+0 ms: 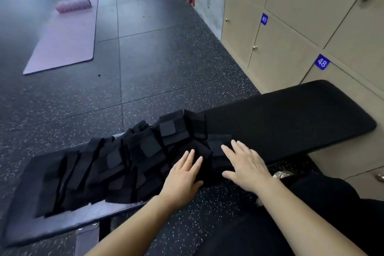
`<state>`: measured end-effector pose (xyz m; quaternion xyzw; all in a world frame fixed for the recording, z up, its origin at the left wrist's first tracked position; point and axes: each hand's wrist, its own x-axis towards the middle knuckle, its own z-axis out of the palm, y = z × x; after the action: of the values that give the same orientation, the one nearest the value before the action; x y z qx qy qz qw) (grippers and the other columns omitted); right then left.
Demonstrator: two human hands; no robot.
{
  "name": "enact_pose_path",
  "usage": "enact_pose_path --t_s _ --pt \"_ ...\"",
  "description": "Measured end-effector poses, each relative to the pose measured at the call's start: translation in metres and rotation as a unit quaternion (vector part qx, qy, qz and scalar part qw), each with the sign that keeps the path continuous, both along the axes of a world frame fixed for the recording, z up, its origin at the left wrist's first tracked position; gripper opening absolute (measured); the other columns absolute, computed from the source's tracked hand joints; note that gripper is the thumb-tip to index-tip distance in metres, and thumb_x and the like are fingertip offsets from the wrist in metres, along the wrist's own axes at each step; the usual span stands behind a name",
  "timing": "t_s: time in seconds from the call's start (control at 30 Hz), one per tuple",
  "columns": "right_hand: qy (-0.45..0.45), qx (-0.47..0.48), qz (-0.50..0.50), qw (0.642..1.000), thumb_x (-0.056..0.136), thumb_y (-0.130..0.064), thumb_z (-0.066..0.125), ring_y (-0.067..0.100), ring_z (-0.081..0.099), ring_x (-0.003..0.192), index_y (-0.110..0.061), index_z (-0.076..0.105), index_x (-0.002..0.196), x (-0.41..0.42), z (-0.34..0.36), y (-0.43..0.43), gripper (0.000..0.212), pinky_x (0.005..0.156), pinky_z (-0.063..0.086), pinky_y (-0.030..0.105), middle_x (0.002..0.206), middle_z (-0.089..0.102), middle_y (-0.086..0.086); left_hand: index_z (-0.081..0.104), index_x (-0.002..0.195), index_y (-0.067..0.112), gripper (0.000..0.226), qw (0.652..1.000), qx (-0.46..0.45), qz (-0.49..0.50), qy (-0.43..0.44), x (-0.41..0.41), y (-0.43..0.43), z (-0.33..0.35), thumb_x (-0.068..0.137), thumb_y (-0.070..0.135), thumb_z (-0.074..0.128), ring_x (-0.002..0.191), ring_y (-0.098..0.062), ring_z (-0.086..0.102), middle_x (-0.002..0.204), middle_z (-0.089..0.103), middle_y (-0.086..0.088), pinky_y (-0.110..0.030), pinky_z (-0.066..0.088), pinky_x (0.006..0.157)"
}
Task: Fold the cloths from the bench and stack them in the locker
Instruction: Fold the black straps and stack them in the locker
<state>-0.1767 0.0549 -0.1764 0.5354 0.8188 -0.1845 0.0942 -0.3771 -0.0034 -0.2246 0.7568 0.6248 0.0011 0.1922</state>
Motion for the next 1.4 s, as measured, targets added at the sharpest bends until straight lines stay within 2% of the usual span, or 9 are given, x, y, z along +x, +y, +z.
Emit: enact_pose_path --t_s 0.1,0.23,0.63,0.83,0.97,1.07,1.17,1.3,1.4 --pt "-0.018 -0.001 0.028 0.999 0.094 -0.047 0.052 0.022 -0.004 0.150 -0.026 0.005 0.155 -0.005 -0.008 0.005 0.080 0.119 0.013 0.037 0.162 -0.003 0.010 -0.003 0.157 0.025 0.072 1.000 -0.021 0.004 -0.002 0.007 -0.001 -0.010 0.102 0.041 0.041 0.150 -0.019 -0.017 0.163 -0.015 0.000 -0.032 0.003 0.121" --pt "-0.042 -0.017 0.051 0.998 0.096 -0.046 0.050 0.024 -0.004 0.150 -0.026 0.005 0.155 -0.007 -0.017 0.009 0.077 0.118 0.016 0.038 0.162 -0.005 0.010 -0.005 0.156 0.025 0.073 0.999 -0.031 0.011 -0.021 0.017 0.001 -0.016 0.102 0.038 0.042 0.149 -0.017 -0.019 0.163 -0.015 0.004 -0.033 0.013 0.121" --pt "-0.039 -0.015 -0.007 0.999 0.100 -0.040 0.045 0.023 -0.003 0.150 -0.030 0.004 0.155 0.028 -0.024 0.029 0.069 0.115 0.024 0.038 0.162 -0.004 0.010 -0.003 0.157 0.022 0.071 0.998 -0.042 0.000 -0.051 0.058 0.021 -0.017 0.103 0.027 0.043 0.149 -0.019 -0.020 0.163 -0.016 0.001 -0.038 0.025 0.119" --pt "-0.029 -0.016 -0.051 0.998 0.102 -0.034 0.041 0.024 -0.004 0.150 -0.026 0.005 0.155 0.040 -0.025 0.032 0.064 0.114 0.023 0.038 0.162 -0.006 0.012 -0.003 0.157 0.020 0.070 0.997 -0.046 -0.028 -0.056 0.072 0.037 -0.015 0.103 0.024 0.042 0.149 -0.020 -0.020 0.163 -0.016 -0.001 -0.033 0.018 0.121" --pt "-0.008 0.016 -0.087 0.996 0.102 -0.029 0.040 0.023 0.006 0.149 -0.022 0.015 0.153 0.045 -0.026 0.029 0.057 0.114 0.023 0.037 0.162 0.006 0.010 0.010 0.157 0.018 0.063 0.996 -0.019 -0.037 -0.074 0.062 0.040 -0.010 0.103 0.024 0.043 0.151 -0.018 -0.011 0.164 -0.007 -0.003 -0.028 0.007 0.122" --pt "0.040 0.038 -0.171 0.984 0.102 -0.029 0.040 0.022 0.020 0.145 -0.019 0.028 0.149 0.046 -0.022 0.031 0.050 0.111 0.028 0.036 0.158 0.022 0.006 0.019 0.155 0.014 0.059 0.995 0.009 0.026 -0.096 0.052 0.037 -0.007 0.103 0.025 0.044 0.152 -0.021 0.001 0.164 0.004 -0.007 -0.024 0.007 0.120" --pt "0.080 0.021 -0.253 0.964 0.100 -0.037 0.044 0.023 0.030 0.139 -0.017 0.033 0.147 0.045 -0.019 0.035 0.052 0.108 0.032 0.037 0.152 0.035 0.003 0.016 0.156 0.015 0.060 0.991 -0.005 0.093 -0.095 0.054 0.040 -0.005 0.103 0.029 0.043 0.152 -0.022 0.003 0.164 0.005 -0.008 -0.028 0.013 0.119" --pt "0.090 -0.016 -0.278 0.956 0.096 -0.045 0.050 0.024 0.033 0.137 -0.017 0.032 0.147 0.046 -0.023 0.036 0.060 0.108 0.032 0.038 0.151 0.036 0.004 0.010 0.156 0.017 0.068 0.987 -0.032 0.148 -0.058 0.065 0.046 -0.007 0.102 0.040 0.043 0.150 -0.024 0.010 0.164 0.010 -0.009 -0.032 0.020 0.118" --pt "0.096 -0.029 -0.293 0.951 0.095 -0.046 0.052 0.025 0.033 0.137 -0.016 0.031 0.147 0.047 -0.027 0.041 0.064 0.107 0.033 0.038 0.150 0.037 0.005 0.009 0.155 0.016 0.075 0.984 -0.019 0.174 -0.036 0.072 0.050 -0.010 0.099 0.044 0.048 0.147 -0.025 0.019 0.162 0.017 -0.009 -0.031 0.023 0.115"
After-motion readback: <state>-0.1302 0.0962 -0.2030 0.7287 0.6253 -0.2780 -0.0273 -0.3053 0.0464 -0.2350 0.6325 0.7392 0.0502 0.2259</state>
